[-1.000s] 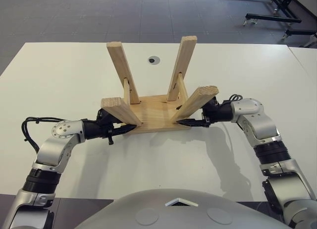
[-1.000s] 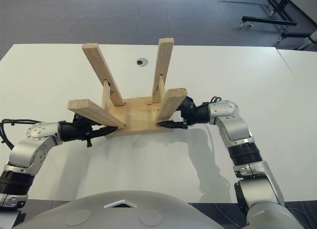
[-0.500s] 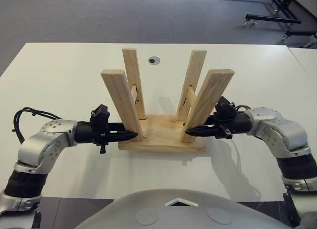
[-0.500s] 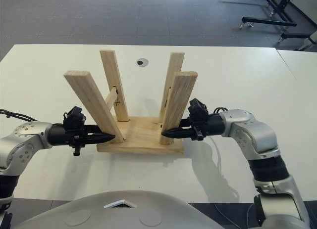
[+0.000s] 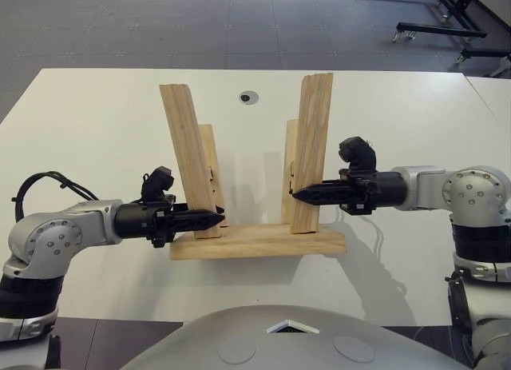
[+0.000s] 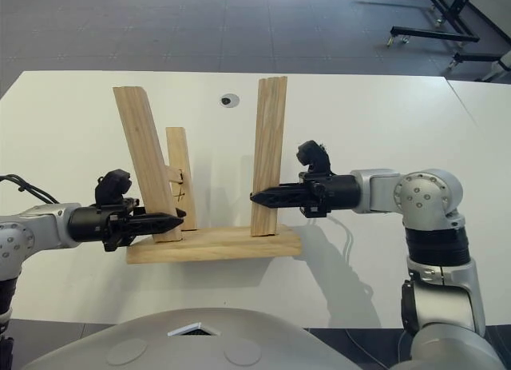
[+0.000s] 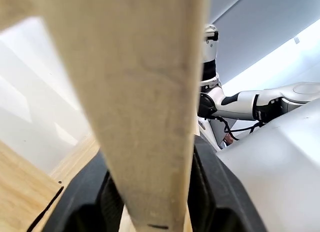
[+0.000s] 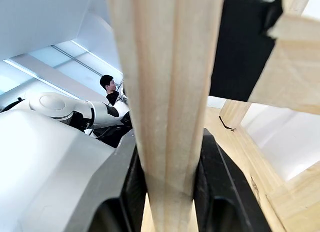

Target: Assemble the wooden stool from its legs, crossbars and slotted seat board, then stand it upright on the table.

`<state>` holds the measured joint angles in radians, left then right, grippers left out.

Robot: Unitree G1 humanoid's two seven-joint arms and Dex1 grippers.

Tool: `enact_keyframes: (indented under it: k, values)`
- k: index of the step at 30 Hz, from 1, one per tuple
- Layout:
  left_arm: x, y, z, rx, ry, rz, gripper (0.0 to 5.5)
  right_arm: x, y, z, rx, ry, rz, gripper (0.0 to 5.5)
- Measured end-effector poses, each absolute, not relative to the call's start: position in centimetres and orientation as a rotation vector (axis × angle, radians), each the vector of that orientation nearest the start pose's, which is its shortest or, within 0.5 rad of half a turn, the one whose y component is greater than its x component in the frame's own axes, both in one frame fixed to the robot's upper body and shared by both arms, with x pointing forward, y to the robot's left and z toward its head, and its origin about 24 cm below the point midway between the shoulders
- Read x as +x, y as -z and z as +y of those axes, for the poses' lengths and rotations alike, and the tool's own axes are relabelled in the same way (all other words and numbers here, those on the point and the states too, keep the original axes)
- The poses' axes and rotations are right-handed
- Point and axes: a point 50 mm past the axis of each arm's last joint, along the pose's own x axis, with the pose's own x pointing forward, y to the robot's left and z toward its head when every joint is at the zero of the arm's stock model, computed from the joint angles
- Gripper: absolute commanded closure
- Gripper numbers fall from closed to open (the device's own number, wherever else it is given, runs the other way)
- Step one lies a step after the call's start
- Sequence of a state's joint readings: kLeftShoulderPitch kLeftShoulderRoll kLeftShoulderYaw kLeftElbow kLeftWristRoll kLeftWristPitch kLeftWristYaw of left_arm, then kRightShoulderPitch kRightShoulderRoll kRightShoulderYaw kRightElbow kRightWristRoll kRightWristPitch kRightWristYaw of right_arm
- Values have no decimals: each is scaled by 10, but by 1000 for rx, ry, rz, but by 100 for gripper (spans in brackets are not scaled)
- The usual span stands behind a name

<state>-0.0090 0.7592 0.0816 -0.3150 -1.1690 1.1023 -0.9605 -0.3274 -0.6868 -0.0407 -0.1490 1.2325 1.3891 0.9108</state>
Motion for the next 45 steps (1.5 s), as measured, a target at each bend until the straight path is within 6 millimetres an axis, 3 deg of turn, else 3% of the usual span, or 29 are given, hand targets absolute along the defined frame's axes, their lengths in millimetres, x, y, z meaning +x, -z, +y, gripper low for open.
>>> enact_keyframes:
  k: [4,11,14,19,24,27,32,35,37,41,45]
  values:
    - [200,-106,199,-635,1227,652,279,226,-125,-175,685,-1350,831,306]
    - [200,-105,200,-637,1233,652,177,234,-122,-184,667,-1288,834,192]
    - [201,-104,201,-624,1227,654,160,238,-117,-194,613,-1246,836,192]
    - [204,-105,204,-590,1204,610,160,237,-120,-211,576,-1319,788,192]
    - [210,-122,215,-554,1153,451,160,234,-135,-225,540,-1423,641,192]
    - [209,-134,220,-531,1147,368,160,234,-134,-230,411,-1413,554,192]
    - [194,-123,253,-131,973,405,160,242,-114,-244,-20,-1264,372,192]
    - [177,-101,286,243,871,515,160,230,-90,-247,-258,-1267,319,192]
    - [162,-88,296,391,886,538,160,222,-77,-242,-344,-1260,242,192]
    - [146,-75,286,514,962,399,160,207,-59,-235,-394,-1184,99,192]
    - [139,-66,266,503,1027,300,160,183,-43,-243,-369,-1219,186,192]
